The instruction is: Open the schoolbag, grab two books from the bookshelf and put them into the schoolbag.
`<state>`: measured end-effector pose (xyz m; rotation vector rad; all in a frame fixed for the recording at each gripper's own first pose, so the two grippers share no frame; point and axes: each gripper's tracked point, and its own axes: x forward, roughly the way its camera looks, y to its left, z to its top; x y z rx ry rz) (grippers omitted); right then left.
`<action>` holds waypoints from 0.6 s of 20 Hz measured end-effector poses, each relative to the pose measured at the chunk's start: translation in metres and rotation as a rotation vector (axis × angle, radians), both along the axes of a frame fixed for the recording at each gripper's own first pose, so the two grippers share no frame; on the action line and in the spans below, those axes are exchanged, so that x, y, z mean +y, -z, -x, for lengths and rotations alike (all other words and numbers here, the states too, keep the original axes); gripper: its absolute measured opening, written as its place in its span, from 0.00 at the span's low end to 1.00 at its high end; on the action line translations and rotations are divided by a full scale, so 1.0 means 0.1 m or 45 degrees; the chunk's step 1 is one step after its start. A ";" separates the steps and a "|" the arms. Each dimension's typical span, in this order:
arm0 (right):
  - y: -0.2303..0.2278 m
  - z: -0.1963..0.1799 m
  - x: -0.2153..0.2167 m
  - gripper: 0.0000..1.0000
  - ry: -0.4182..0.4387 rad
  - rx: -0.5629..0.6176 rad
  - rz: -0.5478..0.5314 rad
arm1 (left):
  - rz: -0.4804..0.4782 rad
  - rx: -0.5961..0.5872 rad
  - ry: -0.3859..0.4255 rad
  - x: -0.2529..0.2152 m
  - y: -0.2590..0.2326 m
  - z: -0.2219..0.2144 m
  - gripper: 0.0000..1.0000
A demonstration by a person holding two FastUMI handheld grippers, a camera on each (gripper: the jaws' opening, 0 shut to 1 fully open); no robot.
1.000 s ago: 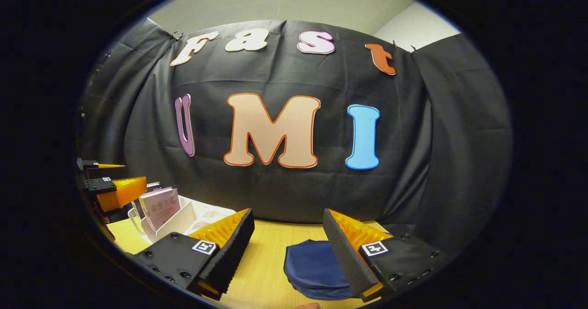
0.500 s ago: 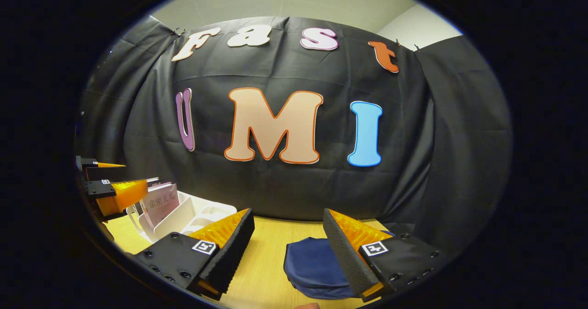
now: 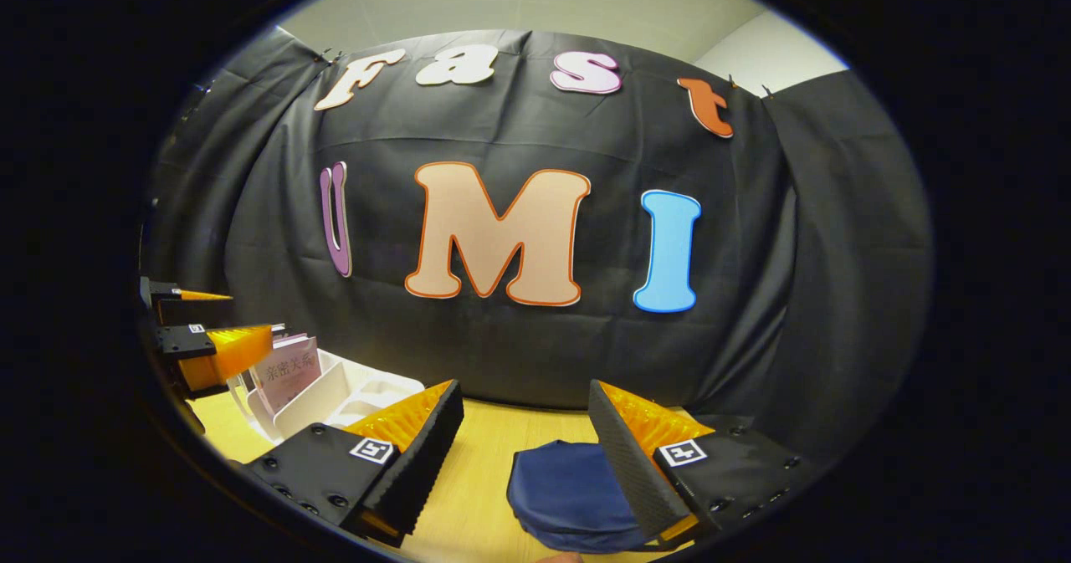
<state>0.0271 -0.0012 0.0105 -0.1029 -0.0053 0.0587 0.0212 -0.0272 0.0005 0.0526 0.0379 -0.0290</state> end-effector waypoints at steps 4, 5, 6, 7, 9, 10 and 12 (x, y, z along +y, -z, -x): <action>0.22 -0.14 -0.17 0.91 -0.096 0.042 0.439 | -0.027 -0.006 -0.020 -0.05 -0.03 -0.04 0.95; 0.39 -0.13 -0.22 0.90 -0.139 0.073 0.580 | -0.029 0.000 -0.030 -0.05 -0.02 -0.06 0.99; 0.54 -0.11 -0.23 0.90 -0.189 0.091 0.708 | -0.028 0.008 -0.042 -0.05 -0.02 -0.07 0.95; 0.68 -0.09 -0.23 0.90 -0.233 0.092 0.815 | -0.027 0.016 -0.055 -0.06 0.01 -0.07 0.95; 1.02 -0.04 -0.23 0.98 -0.306 0.142 0.970 | -0.027 0.026 -0.080 -0.03 0.02 -0.08 0.95; 1.25 -0.01 -0.25 0.89 -0.338 0.181 1.022 | -0.030 0.028 -0.093 -0.02 0.02 -0.08 0.95; 1.63 0.06 -0.37 1.00 -0.379 0.249 1.114 | -0.039 0.040 -0.126 0.04 0.06 -0.05 0.99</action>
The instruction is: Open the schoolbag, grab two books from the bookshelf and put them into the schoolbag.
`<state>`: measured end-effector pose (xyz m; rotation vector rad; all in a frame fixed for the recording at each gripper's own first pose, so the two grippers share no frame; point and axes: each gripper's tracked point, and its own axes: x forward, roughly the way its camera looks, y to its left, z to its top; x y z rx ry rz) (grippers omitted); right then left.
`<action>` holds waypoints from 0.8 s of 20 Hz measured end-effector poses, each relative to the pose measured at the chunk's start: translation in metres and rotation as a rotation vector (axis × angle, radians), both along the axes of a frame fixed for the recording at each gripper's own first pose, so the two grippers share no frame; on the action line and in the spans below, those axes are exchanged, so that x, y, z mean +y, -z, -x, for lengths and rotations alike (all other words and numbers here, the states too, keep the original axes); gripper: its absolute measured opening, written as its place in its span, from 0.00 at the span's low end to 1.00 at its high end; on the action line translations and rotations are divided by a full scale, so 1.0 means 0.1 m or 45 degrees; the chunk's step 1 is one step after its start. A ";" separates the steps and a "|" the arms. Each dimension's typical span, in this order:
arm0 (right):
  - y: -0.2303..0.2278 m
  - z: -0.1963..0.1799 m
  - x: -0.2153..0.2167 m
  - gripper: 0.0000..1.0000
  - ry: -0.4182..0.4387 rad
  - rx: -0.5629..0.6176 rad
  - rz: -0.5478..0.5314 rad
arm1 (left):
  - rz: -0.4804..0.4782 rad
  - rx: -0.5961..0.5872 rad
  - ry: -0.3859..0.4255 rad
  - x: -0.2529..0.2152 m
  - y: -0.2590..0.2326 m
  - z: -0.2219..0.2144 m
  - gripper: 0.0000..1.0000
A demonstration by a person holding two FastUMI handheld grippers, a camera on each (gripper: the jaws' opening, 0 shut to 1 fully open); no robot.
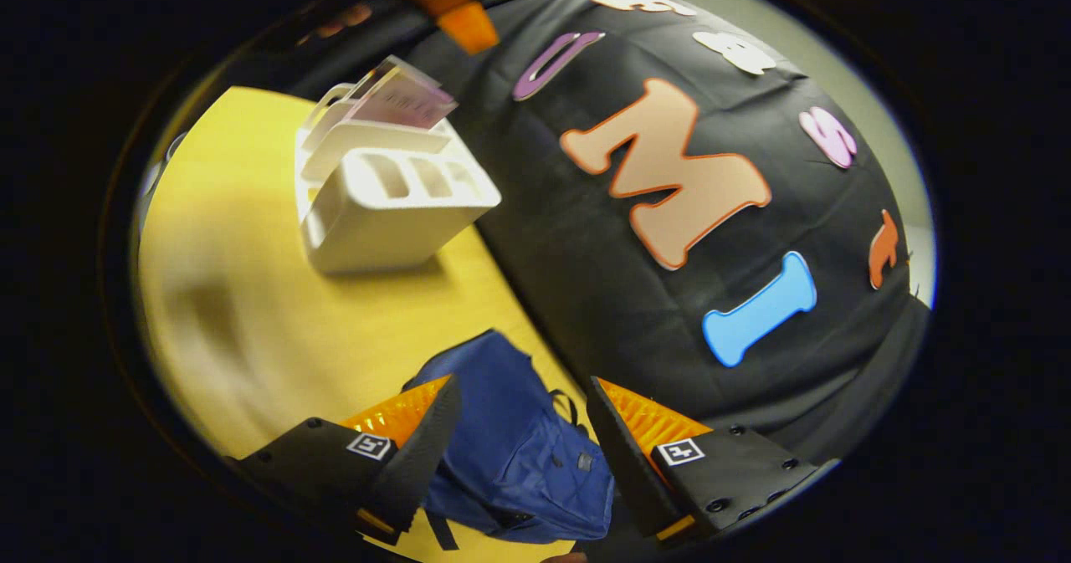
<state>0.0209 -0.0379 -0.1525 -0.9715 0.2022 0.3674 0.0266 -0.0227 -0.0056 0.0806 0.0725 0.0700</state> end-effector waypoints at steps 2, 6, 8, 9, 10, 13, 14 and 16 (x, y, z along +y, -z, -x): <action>0.36 -0.04 -0.14 0.89 0.000 0.079 0.096 | -0.002 0.015 -0.039 0.06 0.02 0.01 0.95; 0.90 -0.05 -0.36 0.89 -0.009 0.188 0.234 | -0.013 0.042 -0.096 0.18 0.07 0.09 0.95; 1.06 -0.16 -0.48 0.99 0.003 0.216 0.305 | -0.020 0.052 -0.116 0.20 0.06 0.10 0.95; 1.12 -0.20 -0.53 1.00 0.000 0.218 0.340 | -0.023 0.054 -0.126 0.22 0.08 0.12 0.95; 1.17 -0.22 -0.55 0.99 -0.008 0.222 0.368 | -0.026 0.056 -0.136 0.24 0.07 0.12 0.95; 1.22 -0.33 -0.56 0.90 -0.031 0.207 0.394 | -0.031 0.060 -0.152 0.23 0.07 0.14 0.95; 1.23 -0.38 -0.54 0.89 -0.040 0.196 0.409 | -0.034 0.062 -0.155 0.22 0.06 0.15 0.95; 1.27 -0.46 -0.48 0.88 -0.060 0.192 0.414 | -0.037 0.063 -0.154 0.19 0.06 0.13 0.95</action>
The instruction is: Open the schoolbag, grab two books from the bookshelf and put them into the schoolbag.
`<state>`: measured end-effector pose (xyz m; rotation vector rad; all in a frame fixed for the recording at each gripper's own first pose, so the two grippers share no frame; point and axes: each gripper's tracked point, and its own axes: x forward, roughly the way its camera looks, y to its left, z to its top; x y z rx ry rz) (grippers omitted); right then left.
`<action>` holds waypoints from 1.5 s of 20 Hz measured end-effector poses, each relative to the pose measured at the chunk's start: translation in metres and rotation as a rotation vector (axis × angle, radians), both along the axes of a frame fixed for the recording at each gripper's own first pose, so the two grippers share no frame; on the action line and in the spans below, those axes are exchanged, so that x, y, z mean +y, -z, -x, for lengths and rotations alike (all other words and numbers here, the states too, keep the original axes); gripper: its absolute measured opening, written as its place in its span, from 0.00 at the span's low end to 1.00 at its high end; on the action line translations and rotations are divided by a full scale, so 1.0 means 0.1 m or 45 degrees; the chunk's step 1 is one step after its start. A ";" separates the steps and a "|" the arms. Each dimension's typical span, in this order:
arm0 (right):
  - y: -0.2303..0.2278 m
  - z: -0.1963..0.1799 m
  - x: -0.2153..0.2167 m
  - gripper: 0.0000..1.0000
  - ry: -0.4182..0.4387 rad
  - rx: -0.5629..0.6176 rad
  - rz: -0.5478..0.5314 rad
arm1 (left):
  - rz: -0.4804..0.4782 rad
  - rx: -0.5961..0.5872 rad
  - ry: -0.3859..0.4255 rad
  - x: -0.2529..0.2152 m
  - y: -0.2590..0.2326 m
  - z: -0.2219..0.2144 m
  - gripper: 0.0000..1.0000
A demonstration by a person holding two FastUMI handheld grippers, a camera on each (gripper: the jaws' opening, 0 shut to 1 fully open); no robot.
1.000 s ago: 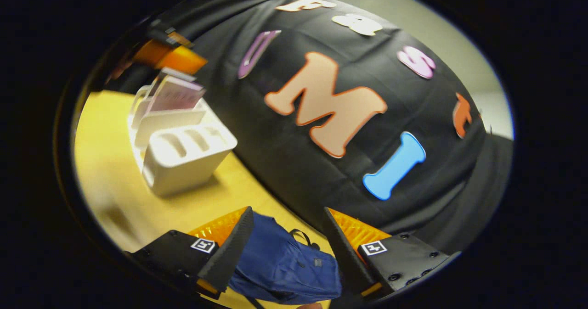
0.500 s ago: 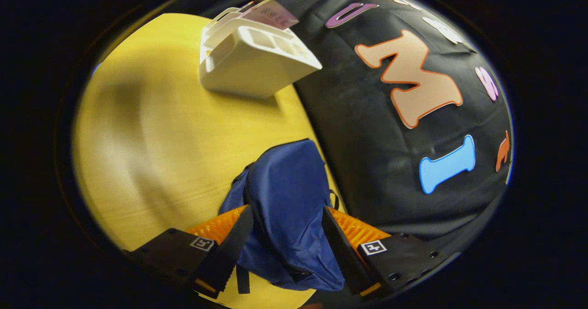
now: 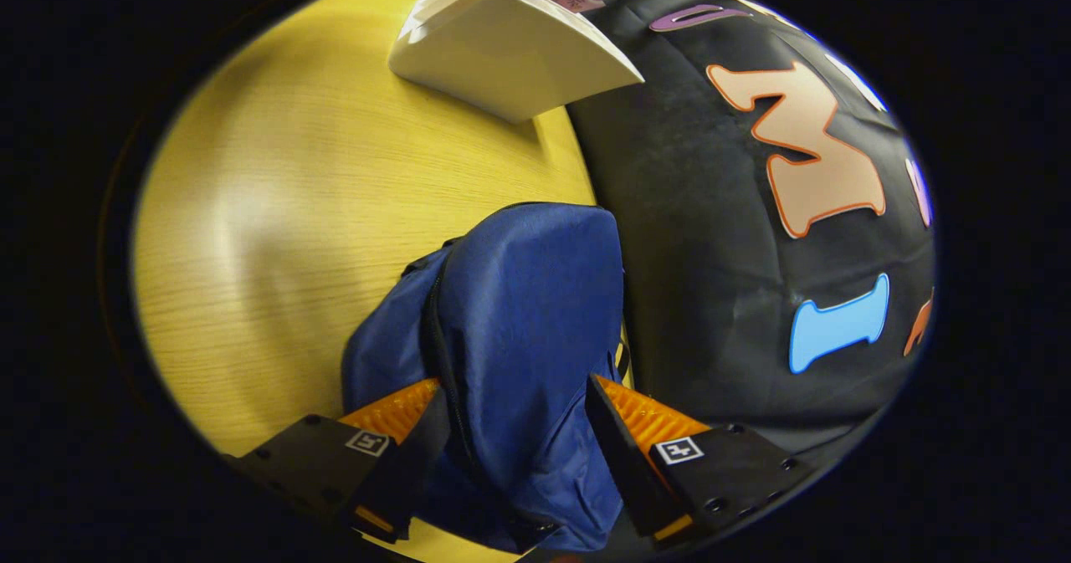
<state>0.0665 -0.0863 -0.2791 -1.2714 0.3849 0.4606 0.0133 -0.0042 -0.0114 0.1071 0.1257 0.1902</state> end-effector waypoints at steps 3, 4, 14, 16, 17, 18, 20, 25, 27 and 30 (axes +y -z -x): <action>0.13 -0.02 0.09 0.73 -0.011 0.057 -0.030 | -0.007 -0.004 0.008 -0.04 -0.02 -0.01 0.99; 0.18 -0.03 0.08 0.59 0.005 0.075 -0.033 | -0.008 -0.007 0.014 -0.05 -0.02 0.00 0.95; 0.30 -0.02 0.00 0.06 0.324 0.278 -0.223 | 0.067 -0.030 0.010 0.00 -0.14 -0.03 0.94; 0.34 0.00 -0.05 0.05 0.409 0.370 -0.306 | 0.073 -0.039 -0.010 0.07 -0.18 -0.04 0.94; 0.34 -0.01 -0.06 0.10 0.441 0.408 -0.339 | 0.073 -0.047 -0.019 0.11 -0.21 -0.05 0.94; 0.34 -0.01 -0.07 0.06 0.462 0.442 -0.357 | 0.073 -0.053 -0.031 0.17 -0.21 -0.06 0.94; 0.31 -0.02 -0.07 0.02 0.488 0.482 -0.421 | 0.083 -0.053 -0.062 0.29 -0.23 -0.05 0.94; 0.08 -0.06 -0.08 0.05 0.586 0.549 -0.718 | 0.118 -0.060 -0.140 0.58 -0.26 -0.02 0.94; -0.08 -0.10 -0.07 0.10 0.614 0.565 -0.841 | 0.132 -0.058 -0.161 0.68 -0.26 -0.03 0.94; -0.28 -0.15 -0.12 0.06 0.681 0.589 -1.018 | 0.146 -0.049 -0.181 0.79 -0.25 -0.07 0.94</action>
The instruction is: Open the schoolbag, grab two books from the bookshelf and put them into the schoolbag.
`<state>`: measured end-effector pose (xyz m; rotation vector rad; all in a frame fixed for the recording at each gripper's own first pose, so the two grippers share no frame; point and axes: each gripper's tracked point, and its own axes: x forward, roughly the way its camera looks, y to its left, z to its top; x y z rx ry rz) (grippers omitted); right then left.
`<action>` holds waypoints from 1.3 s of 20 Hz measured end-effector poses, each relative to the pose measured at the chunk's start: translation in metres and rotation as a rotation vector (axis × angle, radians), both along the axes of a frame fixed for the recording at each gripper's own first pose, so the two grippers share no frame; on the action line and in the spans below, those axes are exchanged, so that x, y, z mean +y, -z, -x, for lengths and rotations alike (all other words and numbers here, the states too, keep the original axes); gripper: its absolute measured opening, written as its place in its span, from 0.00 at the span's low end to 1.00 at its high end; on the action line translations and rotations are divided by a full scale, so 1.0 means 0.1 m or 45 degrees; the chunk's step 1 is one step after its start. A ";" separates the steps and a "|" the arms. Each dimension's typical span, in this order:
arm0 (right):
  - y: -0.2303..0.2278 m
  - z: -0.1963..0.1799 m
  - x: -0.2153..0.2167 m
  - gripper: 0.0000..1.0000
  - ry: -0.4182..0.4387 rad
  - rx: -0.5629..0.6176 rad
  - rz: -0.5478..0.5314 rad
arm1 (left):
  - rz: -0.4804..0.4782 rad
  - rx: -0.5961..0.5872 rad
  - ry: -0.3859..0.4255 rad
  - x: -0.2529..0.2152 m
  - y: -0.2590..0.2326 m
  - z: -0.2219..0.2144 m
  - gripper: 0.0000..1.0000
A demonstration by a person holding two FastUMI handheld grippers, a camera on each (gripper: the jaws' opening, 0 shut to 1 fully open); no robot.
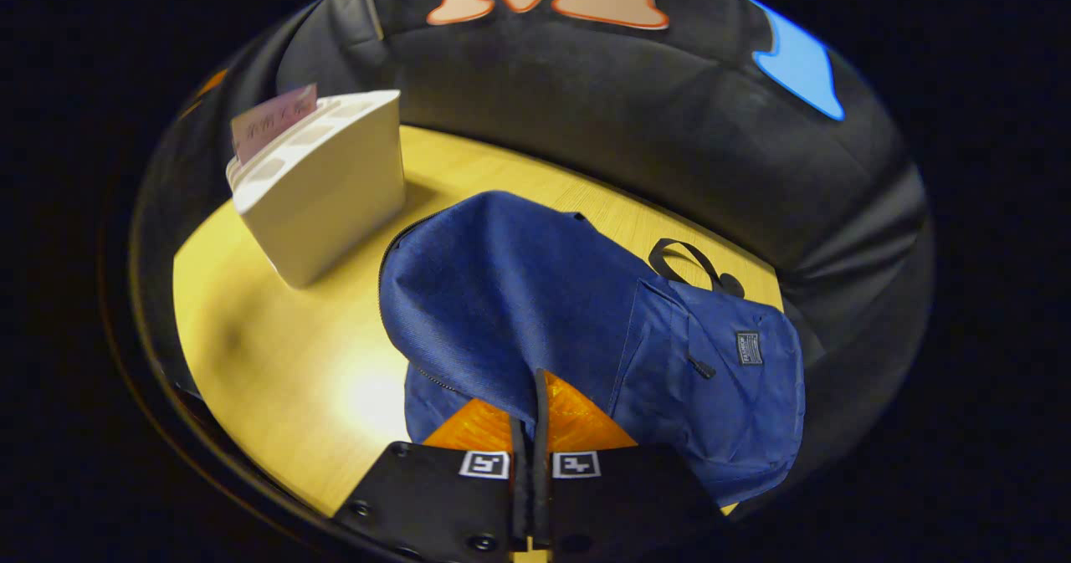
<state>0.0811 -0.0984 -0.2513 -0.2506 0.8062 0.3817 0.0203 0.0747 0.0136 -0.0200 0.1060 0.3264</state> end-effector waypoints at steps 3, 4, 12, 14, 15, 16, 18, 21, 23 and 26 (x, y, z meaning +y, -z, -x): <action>-0.35 -0.10 -0.08 0.05 0.149 -0.026 -0.202 | 0.001 -0.007 -0.006 0.08 -0.04 -0.04 0.94; -0.40 -0.13 -0.14 0.05 0.199 -0.021 -0.278 | 0.008 -0.008 -0.005 0.10 -0.04 -0.05 0.94; -0.64 -0.29 -0.55 0.05 0.552 -0.052 -0.732 | 0.039 0.063 0.029 0.26 -0.01 -0.36 0.94; -0.69 -0.29 -0.64 0.05 0.665 -0.053 -0.857 | 0.058 0.117 0.077 0.30 0.07 -0.48 0.94; -0.72 -0.27 -0.67 0.07 0.706 -0.054 -0.904 | 0.085 0.184 0.115 0.29 0.17 -0.54 0.96; -0.74 -0.27 -0.70 0.05 0.732 -0.056 -0.939 | 0.110 0.250 0.142 0.29 0.29 -0.59 0.94; -0.75 -0.26 -0.71 0.05 0.765 -0.067 -0.983 | 0.173 0.395 0.210 0.24 0.51 -0.70 0.94; -0.74 -0.27 -0.75 0.05 0.788 -0.095 -1.002 | 0.267 0.635 0.286 0.17 0.84 -0.83 0.94; -0.78 -0.26 -0.79 0.05 0.809 -0.109 -1.027 | 0.300 0.731 0.312 0.16 0.99 -0.95 0.94; -0.78 -0.26 -0.80 0.05 0.828 -0.125 -1.048 | 0.340 0.921 0.319 0.19 1.25 -1.00 0.94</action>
